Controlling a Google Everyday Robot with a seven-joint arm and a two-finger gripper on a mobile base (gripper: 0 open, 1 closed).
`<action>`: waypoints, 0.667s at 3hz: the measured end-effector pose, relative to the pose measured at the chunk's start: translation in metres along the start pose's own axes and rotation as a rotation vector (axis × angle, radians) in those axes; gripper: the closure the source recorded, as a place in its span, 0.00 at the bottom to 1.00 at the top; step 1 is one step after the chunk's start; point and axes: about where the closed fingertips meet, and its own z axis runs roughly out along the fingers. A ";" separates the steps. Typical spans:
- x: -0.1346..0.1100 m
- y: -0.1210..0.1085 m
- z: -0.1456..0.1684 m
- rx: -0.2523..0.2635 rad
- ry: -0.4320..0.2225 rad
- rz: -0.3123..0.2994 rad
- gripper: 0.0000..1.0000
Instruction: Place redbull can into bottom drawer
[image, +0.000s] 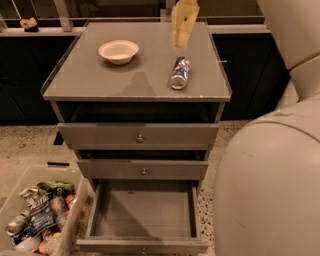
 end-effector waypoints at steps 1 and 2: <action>-0.005 -0.007 0.004 0.022 -0.012 -0.003 0.00; 0.023 -0.010 0.028 -0.034 -0.017 -0.035 0.00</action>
Offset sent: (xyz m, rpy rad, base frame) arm 0.0890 -0.0680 -0.0151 -0.0260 0.1025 0.2112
